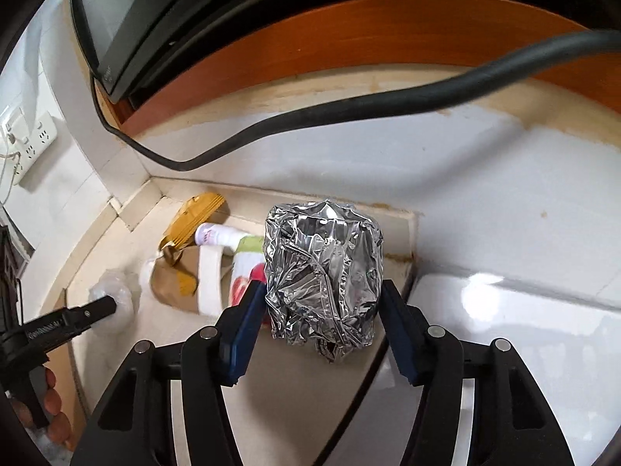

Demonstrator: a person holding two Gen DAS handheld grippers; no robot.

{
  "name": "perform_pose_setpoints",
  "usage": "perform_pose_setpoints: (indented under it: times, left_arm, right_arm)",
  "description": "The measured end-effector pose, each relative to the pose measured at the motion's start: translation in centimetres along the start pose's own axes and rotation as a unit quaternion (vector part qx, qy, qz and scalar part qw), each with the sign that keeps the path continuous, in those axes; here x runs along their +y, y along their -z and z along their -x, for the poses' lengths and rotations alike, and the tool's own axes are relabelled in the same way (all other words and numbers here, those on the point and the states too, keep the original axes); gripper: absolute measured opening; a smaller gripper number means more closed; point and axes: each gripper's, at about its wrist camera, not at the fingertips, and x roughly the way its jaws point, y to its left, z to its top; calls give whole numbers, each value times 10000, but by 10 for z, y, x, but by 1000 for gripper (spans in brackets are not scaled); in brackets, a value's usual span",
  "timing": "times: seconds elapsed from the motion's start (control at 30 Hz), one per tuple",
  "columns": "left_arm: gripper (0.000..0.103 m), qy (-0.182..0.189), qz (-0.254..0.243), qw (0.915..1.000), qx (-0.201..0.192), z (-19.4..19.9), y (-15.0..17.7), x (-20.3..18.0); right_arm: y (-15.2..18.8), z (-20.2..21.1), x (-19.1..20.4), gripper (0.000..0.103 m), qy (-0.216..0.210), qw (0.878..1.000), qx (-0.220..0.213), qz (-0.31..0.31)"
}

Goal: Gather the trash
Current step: 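Grasp the clear plastic bag with the left gripper while the right grasps the foil ball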

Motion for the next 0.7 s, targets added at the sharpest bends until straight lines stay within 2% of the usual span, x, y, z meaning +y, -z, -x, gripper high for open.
perform_pose_setpoints:
  times: [0.2, 0.4, 0.7]
  left_arm:
    - [28, -50, -393, 9992, 34, 34, 18, -23]
    - [28, 8, -731, 9973, -24, 85, 44, -56]
    - [28, 190, -806, 9965, -152, 188, 120, -104]
  right_arm:
    - [13, 25, 7, 58, -294, 9995, -26, -124]
    - [33, 74, 15, 58, -588, 9982, -48, -118]
    - [86, 165, 17, 57, -1027, 9946, -3, 136]
